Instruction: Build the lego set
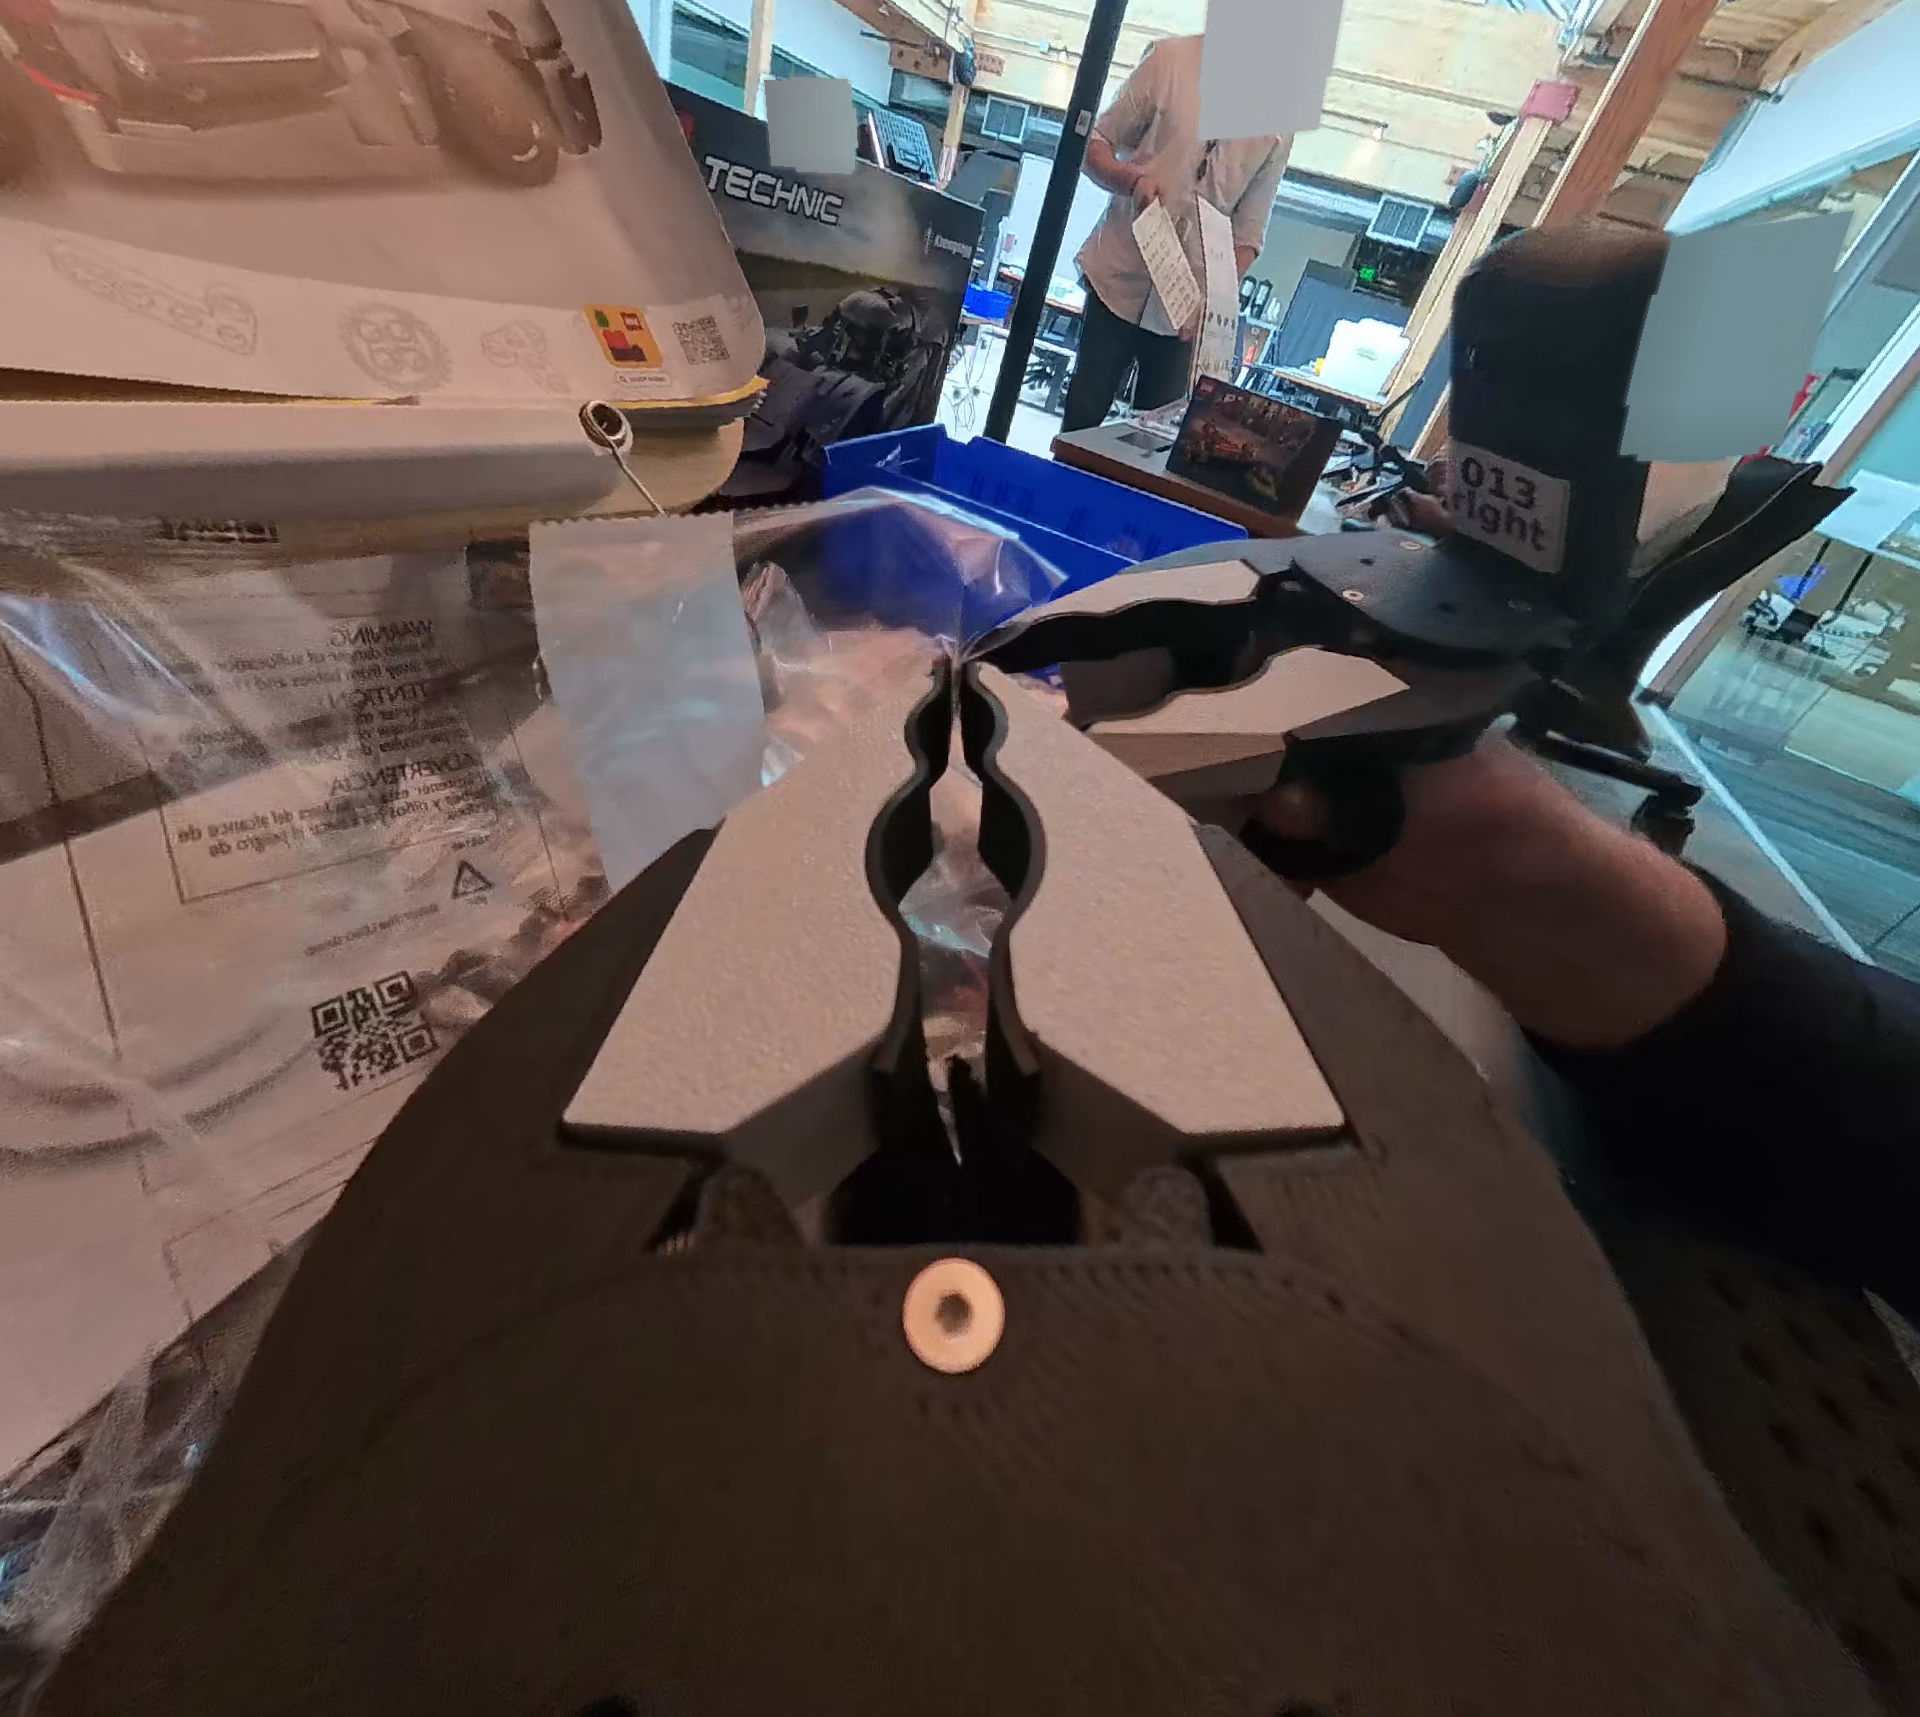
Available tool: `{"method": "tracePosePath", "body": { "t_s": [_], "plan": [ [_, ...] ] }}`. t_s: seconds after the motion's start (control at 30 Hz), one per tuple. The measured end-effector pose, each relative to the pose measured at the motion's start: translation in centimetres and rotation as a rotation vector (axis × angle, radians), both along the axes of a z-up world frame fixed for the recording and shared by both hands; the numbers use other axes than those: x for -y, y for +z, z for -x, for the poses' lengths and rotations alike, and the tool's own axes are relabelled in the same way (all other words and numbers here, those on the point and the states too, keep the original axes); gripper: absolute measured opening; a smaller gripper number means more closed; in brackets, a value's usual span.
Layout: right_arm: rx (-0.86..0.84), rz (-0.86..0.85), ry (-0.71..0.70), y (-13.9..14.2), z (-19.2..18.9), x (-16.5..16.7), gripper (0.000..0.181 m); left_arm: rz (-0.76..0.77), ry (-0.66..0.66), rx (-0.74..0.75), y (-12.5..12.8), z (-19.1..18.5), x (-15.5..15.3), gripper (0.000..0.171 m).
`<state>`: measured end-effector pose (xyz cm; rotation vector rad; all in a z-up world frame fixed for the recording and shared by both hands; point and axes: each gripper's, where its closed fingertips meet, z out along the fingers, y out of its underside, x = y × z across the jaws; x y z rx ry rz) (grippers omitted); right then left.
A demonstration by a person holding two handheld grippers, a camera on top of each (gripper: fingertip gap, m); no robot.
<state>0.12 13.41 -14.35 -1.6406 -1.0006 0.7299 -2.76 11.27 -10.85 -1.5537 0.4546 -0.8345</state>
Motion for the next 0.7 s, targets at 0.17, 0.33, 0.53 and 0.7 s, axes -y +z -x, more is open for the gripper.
{"method": "tracePosePath", "body": {
  "t_s": [0.17, 0.33, 0.53, 0.7],
  "plan": [
    [-0.006, -0.024, -0.062, 0.5, -0.9, -0.9, 0.047, -0.01, -0.009, -0.023, 0.0, -0.5, 0.2, 0.0],
    [-0.033, -0.132, -0.109, 2.2, -1.6, -1.1, 0.043, -0.02, -0.002, -0.018, 0.2, -0.1, 0.2, 0.0],
    [-0.063, -0.137, -0.172, 2.8, -2.8, -2.0, 0.058, -0.026, 0.013, 0.015, 0.7, 0.5, 0.2, 0.0],
    [-0.088, -0.04, -0.133, 1.9, -2.6, -2.0, 0.062, -0.034, 0.005, 0.009, 0.6, 0.2, 0.2, 0.0]
  ]
}}
